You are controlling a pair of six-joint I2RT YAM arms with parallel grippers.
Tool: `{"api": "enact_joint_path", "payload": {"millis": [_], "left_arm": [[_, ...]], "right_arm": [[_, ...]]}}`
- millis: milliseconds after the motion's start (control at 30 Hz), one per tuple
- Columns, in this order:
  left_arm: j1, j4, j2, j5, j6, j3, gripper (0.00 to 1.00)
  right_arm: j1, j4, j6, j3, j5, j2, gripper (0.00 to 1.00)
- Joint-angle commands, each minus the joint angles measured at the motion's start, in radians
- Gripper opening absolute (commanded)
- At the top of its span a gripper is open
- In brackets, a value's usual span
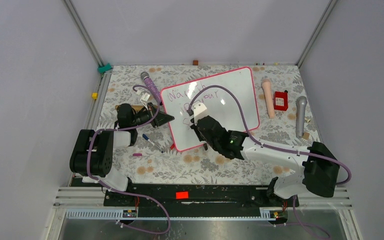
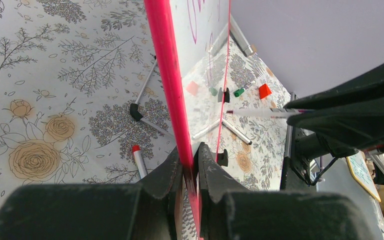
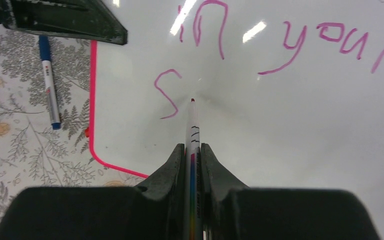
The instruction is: Write a sentence on the whiteboard
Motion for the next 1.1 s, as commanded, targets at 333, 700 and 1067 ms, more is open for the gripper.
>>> {"api": "enact_joint_path", "payload": {"millis": [333, 700, 1067], "left_arm": [[0.006, 0.013, 0.011, -0.073, 0.122, -0.022, 0.0], [0.008, 0.014, 0.012, -0.071, 0.12, -0.022, 0.0], [0.008, 0.016, 0.012, -0.071, 0.12, -0.022, 0.0]], "right_arm": [[-0.05, 0.003, -0.054, 0.106, 0.104, 0.043, 0.0], [-0.052, -0.008, -0.037, 0.105, 0.069, 0.058, 0.0], [-0.052, -0.024, -0.052, 0.111, -0.027, 0.064, 0.0]]}}
